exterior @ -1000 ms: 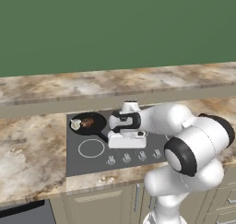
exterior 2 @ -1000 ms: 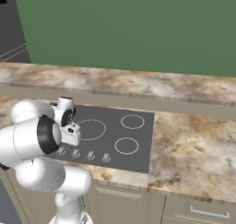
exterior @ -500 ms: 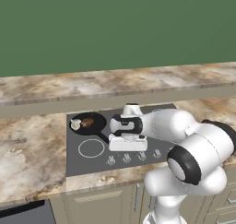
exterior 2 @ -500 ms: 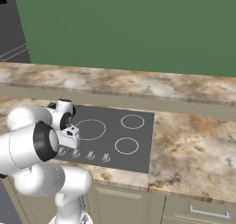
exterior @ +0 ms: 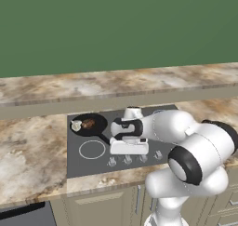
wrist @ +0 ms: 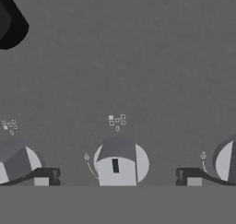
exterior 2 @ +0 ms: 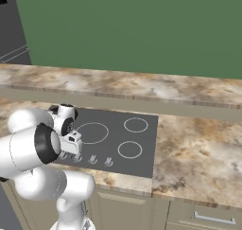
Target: Put the potato and garlic in the pan. Then turn on the rear left burner and set the heat to medium.
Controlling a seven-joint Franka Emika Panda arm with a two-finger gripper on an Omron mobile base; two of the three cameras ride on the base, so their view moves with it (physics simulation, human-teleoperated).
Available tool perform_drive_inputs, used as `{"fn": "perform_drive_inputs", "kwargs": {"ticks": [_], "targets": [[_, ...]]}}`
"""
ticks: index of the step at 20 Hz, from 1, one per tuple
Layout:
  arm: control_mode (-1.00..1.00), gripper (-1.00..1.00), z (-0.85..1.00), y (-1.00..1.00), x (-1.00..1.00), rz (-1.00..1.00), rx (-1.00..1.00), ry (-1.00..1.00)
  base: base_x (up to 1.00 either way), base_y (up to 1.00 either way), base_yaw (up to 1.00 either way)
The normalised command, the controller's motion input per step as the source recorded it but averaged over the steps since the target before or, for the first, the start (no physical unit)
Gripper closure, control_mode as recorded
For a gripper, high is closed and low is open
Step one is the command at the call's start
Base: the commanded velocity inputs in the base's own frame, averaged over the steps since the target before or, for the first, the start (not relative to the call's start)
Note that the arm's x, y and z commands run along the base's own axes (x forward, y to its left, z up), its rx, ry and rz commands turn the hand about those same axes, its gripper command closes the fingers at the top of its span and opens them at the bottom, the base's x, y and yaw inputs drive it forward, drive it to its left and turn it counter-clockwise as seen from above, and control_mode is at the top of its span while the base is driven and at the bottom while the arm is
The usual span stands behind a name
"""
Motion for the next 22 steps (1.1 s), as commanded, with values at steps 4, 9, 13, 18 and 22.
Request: {"fn": "perform_drive_inputs", "kwargs": {"ticks": [4,9,13,18,22], "targets": [[-1.0,-1.0,-0.2,0.0,0.0,0.0,0.0,0.0,0.0,0.0,0.0],[-1.0,-1.0,-0.06,0.0,0.0,0.0,0.0,0.0,0.0,0.0,0.0],[-1.0,1.0,0.0,0.0,0.0,0.0,0.0,0.0,0.0,0.0,0.0],[-1.0,1.0,0.0,0.0,0.0,0.0,0.0,0.0,0.0,0.0,0.0],[-1.0,1.0,0.0,0.0,0.0,0.0,0.0,0.0,0.0,0.0,0.0]]}}
